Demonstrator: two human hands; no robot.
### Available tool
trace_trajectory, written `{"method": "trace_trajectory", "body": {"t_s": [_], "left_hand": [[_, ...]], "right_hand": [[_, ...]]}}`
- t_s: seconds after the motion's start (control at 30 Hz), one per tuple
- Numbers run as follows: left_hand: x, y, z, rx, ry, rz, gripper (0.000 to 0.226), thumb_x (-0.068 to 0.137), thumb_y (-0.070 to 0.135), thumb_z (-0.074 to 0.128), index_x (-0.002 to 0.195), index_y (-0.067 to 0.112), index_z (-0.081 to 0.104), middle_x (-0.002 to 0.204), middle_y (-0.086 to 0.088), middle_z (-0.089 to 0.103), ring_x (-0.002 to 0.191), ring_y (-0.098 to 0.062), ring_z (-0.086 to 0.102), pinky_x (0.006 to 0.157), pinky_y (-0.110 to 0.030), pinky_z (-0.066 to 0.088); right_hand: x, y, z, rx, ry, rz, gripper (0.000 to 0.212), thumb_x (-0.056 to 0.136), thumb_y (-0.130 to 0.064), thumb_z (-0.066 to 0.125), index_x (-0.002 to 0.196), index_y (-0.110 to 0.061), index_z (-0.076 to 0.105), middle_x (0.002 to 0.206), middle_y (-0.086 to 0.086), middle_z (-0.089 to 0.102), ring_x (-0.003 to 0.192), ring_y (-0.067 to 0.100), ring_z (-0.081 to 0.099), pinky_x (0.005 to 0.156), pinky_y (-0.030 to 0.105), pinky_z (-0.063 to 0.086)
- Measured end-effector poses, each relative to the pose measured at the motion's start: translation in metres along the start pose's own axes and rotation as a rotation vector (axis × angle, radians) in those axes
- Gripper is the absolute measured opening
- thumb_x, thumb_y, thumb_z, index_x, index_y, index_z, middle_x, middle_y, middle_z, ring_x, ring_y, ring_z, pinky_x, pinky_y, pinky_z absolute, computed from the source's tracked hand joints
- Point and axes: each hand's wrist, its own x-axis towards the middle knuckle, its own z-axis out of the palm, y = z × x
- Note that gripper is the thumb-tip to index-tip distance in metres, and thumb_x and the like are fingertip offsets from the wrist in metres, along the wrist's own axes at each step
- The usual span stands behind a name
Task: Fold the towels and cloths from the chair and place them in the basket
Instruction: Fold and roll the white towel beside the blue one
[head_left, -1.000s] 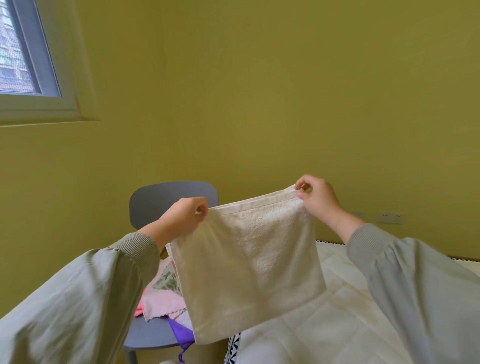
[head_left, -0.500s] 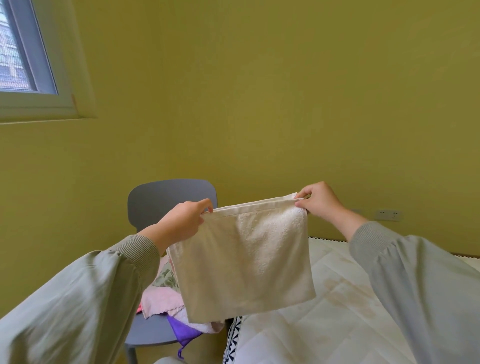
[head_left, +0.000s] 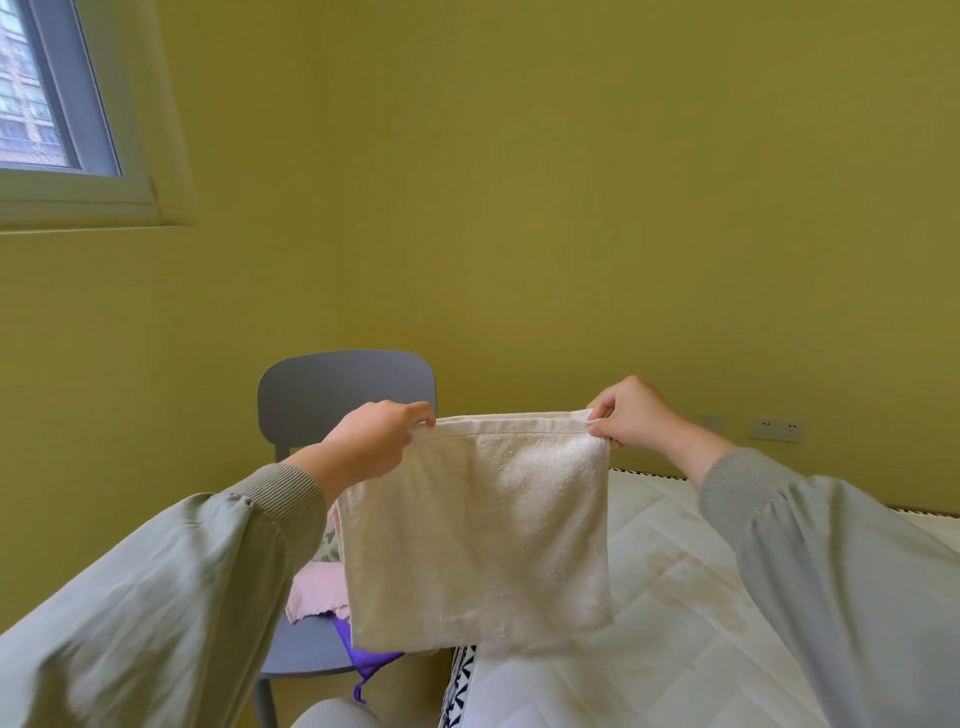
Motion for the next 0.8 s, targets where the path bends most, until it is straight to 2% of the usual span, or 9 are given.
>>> {"method": "trace_trajectory", "body": {"t_s": [0.03,0.1,0.13,0.27,0.37,0.53,0.7,0.8], "left_hand": [[0.000,0.000,0.001,0.004,0.002,0.007,0.046,0.090,0.001,0.043,0.121,0.033,0.051,0.106,0.004,0.066,0.082,-0.018,0.053,0.063,-0.030,0.045],[0.000,0.000,0.000,0.011,0.014,0.025,0.046,0.090,0.001,0.044,0.121,0.033,0.052,0.105,0.004,0.067,0.087,-0.020,0.056,0.064,-0.029,0.044],[0.000,0.000,0.000,0.012,0.024,0.031,0.045,0.090,0.002,0.044,0.121,0.034,0.053,0.106,0.004,0.067,0.089,-0.021,0.058,0.065,-0.029,0.044],[-0.002,-0.002,-0.002,0.046,0.029,0.038,0.041,0.091,0.004,0.043,0.119,0.032,0.053,0.105,0.005,0.067,0.089,-0.022,0.058,0.064,-0.029,0.041],[-0.003,-0.004,-0.004,0.094,0.036,0.038,0.031,0.093,0.007,0.043,0.113,0.028,0.053,0.103,0.005,0.066,0.084,-0.022,0.057,0.064,-0.030,0.043],[-0.005,-0.005,-0.009,0.094,0.013,0.027,0.020,0.097,0.014,0.041,0.108,0.023,0.055,0.097,0.000,0.064,0.082,-0.023,0.055,0.065,-0.032,0.045],[-0.002,-0.002,-0.010,-0.071,0.028,-0.073,0.019,0.097,0.010,0.039,0.107,0.019,0.052,0.097,-0.003,0.061,0.082,-0.027,0.053,0.067,-0.034,0.045],[0.001,0.002,-0.012,-0.149,0.032,-0.081,0.020,0.095,0.005,0.037,0.101,0.021,0.046,0.098,-0.002,0.060,0.080,-0.026,0.053,0.067,-0.034,0.045]], "right_hand": [[0.000,0.000,0.001,-0.039,-0.014,-0.018,0.019,0.075,0.001,0.068,0.059,-0.008,0.065,0.096,0.009,0.071,0.056,0.005,0.061,0.060,0.025,0.049],[-0.001,0.002,0.004,-0.117,-0.038,-0.048,0.011,0.073,0.002,0.062,0.063,0.000,0.067,0.098,0.012,0.072,0.080,0.020,0.066,0.069,0.033,0.053],[-0.001,0.003,0.005,-0.147,-0.047,-0.056,0.010,0.073,0.001,0.061,0.066,0.001,0.068,0.093,0.012,0.072,0.084,0.025,0.065,0.071,0.033,0.052],[-0.004,0.002,0.007,-0.195,-0.065,-0.068,0.011,0.076,-0.005,0.063,0.070,-0.007,0.071,0.069,-0.004,0.064,0.067,0.013,0.057,0.055,0.021,0.041],[-0.004,0.001,0.009,-0.167,-0.050,-0.081,0.013,0.077,-0.007,0.063,0.067,-0.015,0.068,0.066,-0.010,0.061,0.066,0.011,0.056,0.057,0.023,0.041],[-0.003,-0.001,0.008,-0.125,0.026,-0.062,0.009,0.078,-0.011,0.065,0.069,-0.013,0.066,0.063,-0.008,0.058,0.059,0.010,0.050,0.053,0.023,0.037],[0.003,-0.001,0.006,-0.078,0.246,-0.015,0.003,0.083,-0.017,0.064,0.081,-0.014,0.064,0.072,-0.002,0.057,0.072,0.021,0.054,0.059,0.027,0.036],[0.007,0.000,0.007,-0.084,0.276,0.002,0.011,0.088,-0.017,0.061,0.098,-0.012,0.065,0.087,0.003,0.060,0.084,0.024,0.056,0.069,0.027,0.038]]}}
